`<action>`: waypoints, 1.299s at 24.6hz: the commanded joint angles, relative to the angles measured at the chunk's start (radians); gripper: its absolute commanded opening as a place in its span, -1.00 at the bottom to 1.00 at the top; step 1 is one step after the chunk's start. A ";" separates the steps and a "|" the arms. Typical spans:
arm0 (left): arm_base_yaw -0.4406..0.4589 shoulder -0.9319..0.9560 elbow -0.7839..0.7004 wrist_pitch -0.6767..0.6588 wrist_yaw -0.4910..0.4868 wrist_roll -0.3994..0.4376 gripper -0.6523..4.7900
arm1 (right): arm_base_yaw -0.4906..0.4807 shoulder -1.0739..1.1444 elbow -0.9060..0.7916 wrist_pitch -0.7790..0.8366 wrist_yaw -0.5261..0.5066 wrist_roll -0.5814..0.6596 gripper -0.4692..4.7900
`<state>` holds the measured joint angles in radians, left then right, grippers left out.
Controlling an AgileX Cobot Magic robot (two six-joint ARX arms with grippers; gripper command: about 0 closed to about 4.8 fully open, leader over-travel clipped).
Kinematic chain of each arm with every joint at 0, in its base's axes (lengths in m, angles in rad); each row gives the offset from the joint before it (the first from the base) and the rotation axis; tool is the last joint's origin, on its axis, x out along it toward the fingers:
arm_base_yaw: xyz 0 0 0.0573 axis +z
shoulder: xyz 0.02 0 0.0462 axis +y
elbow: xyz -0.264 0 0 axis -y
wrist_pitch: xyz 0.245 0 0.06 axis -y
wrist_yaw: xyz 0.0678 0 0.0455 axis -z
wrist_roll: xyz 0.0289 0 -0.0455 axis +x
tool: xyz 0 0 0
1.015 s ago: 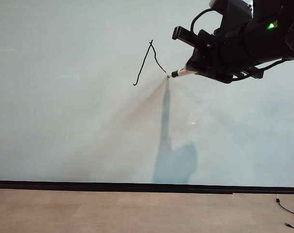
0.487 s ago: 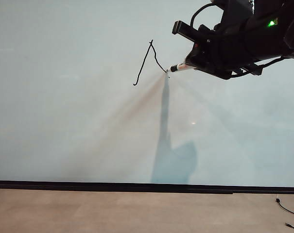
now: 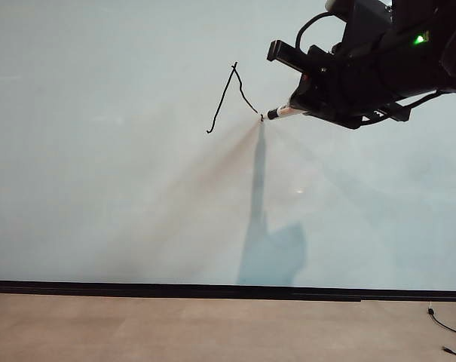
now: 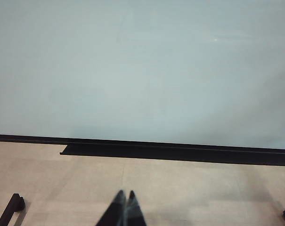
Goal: Pick up the pen on the shelf to the right of the whiteboard and write the letter A.
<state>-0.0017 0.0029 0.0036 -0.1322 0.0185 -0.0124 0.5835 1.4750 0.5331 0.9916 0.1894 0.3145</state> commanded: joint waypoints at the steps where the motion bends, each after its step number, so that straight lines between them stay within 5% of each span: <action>1: 0.000 0.000 0.003 0.006 0.004 0.005 -0.78 | 0.000 -0.006 0.000 -0.010 0.023 0.008 -0.85; 14: 0.000 0.000 0.003 0.006 0.004 0.005 -0.78 | 0.005 -0.020 -0.013 -0.011 0.014 0.018 -0.85; 18: 0.000 0.000 0.003 0.006 0.004 0.005 -0.78 | 0.086 -0.110 -0.072 -0.001 0.066 -0.025 -0.85; 27: 0.000 0.000 0.003 0.006 0.004 0.005 -0.78 | 0.060 -0.052 0.077 -0.122 -0.120 -0.206 -0.85; 32: 0.000 0.000 0.003 0.006 0.004 0.005 -0.78 | 0.053 -0.018 0.127 -0.159 -0.124 -0.264 -0.85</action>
<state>-0.0017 0.0029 0.0036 -0.1322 0.0193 -0.0120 0.6380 1.4590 0.6498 0.8204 0.0734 0.0681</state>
